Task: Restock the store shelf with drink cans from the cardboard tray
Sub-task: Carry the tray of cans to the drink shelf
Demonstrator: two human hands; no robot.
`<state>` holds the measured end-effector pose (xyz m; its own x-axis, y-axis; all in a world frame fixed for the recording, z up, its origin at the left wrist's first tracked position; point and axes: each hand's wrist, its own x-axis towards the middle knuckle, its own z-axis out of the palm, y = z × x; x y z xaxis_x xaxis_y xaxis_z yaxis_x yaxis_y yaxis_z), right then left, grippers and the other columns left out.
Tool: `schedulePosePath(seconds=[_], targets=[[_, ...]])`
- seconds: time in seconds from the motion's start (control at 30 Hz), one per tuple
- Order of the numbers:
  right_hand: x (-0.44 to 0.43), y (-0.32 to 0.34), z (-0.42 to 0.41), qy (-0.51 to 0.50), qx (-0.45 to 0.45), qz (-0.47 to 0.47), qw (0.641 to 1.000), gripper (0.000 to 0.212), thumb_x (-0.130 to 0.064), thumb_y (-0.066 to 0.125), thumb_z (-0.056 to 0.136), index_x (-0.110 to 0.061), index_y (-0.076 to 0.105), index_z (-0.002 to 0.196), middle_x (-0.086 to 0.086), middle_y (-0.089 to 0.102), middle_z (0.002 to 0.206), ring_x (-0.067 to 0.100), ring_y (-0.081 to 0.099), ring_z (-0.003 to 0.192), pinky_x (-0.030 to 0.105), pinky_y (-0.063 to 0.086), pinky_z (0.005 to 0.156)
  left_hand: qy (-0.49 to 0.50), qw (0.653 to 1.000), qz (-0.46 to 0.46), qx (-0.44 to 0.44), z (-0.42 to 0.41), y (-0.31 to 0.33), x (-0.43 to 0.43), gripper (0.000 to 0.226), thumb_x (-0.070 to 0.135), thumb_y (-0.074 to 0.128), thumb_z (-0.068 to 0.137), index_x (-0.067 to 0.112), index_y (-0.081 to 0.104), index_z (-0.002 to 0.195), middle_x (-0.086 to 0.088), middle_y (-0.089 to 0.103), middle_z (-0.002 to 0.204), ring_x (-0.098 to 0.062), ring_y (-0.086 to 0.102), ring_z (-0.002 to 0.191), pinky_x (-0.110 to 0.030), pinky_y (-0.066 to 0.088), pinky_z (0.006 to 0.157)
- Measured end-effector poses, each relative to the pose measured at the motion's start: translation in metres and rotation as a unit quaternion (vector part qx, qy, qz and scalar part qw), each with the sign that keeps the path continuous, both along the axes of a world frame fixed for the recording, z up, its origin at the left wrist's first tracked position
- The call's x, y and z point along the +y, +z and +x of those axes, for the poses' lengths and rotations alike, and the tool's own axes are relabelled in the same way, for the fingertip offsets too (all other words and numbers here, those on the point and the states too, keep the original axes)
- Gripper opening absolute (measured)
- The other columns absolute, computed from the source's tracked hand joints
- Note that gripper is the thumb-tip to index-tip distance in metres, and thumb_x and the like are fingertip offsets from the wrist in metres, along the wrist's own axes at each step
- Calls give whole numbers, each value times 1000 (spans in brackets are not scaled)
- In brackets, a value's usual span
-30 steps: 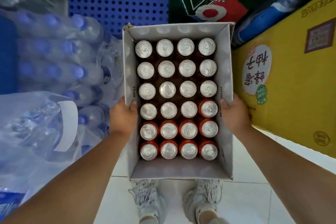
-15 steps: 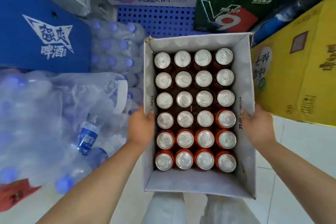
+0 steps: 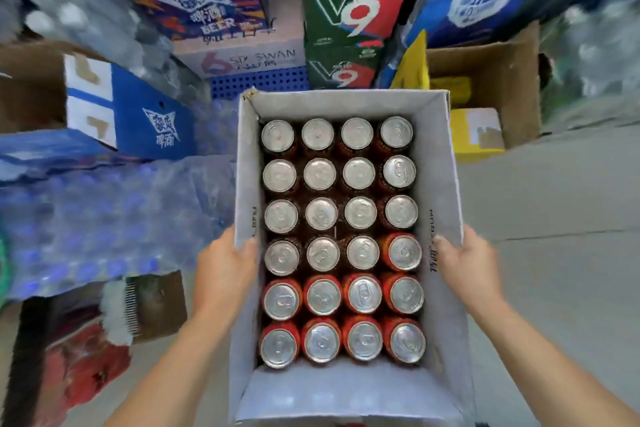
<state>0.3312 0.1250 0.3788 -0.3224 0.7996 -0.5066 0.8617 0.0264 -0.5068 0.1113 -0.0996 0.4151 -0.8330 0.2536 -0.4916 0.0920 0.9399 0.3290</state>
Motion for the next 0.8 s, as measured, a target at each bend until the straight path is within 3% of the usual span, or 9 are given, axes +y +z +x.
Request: schedulePosePath(seconds=[0.07, 0.2, 0.3, 0.37, 0.53, 0.8], targets=[[-16, 30, 24, -44, 13, -1, 999, 15, -16, 61, 88, -3, 63, 97, 20, 69, 82, 37, 63, 79, 43, 51, 73, -34, 999, 4, 13, 8, 31, 0, 15, 20, 56, 94, 11, 66, 101, -19, 70, 93, -38, 58, 89, -37, 38, 68], [-35, 94, 75, -109, 27, 4, 994, 13, -14, 61, 89, -9, 65, 100, 12, 70, 84, 31, 62, 77, 34, 46, 65, -105, 993, 39, 31, 29, 92, 14, 15, 20, 53, 93, 16, 57, 80, -6, 60, 72, -30, 49, 74, -35, 32, 64], [-43, 139, 122, -159, 23, 18, 987, 9, -14, 60, 89, -9, 64, 95, 7, 67, 82, 29, 58, 76, 30, 38, 62, -166, 984, 60, 36, 57, 136, 39, 16, 18, 54, 92, 12, 58, 78, 1, 56, 61, -24, 50, 63, -37, 35, 56], [-45, 164, 157, -203, 19, 23, 979, 9, -13, 59, 89, -8, 64, 95, 7, 65, 82, 29, 58, 78, 31, 39, 65, -195, 977, 83, 20, 82, 160, 60, 14, 16, 54, 91, 10, 60, 80, -3, 60, 62, -24, 55, 66, -38, 44, 58], [-28, 205, 250, -302, -4, 35, 953, 7, -14, 58, 89, -11, 63, 93, 6, 60, 77, 27, 53, 73, 31, 37, 64, -292, 952, 94, -8, 157, 191, 142, 16, 15, 54, 89, 8, 58, 75, -7, 60, 62, -32, 57, 68, -36, 43, 54], [59, 221, 414, -438, -12, 47, 898, 6, -12, 59, 88, -7, 61, 86, 7, 56, 74, 27, 49, 71, 30, 33, 65, -390, 914, 98, -51, 323, 206, 312, 23, 17, 56, 89, 15, 54, 67, -3, 58, 61, -18, 51, 58, -30, 38, 51]])
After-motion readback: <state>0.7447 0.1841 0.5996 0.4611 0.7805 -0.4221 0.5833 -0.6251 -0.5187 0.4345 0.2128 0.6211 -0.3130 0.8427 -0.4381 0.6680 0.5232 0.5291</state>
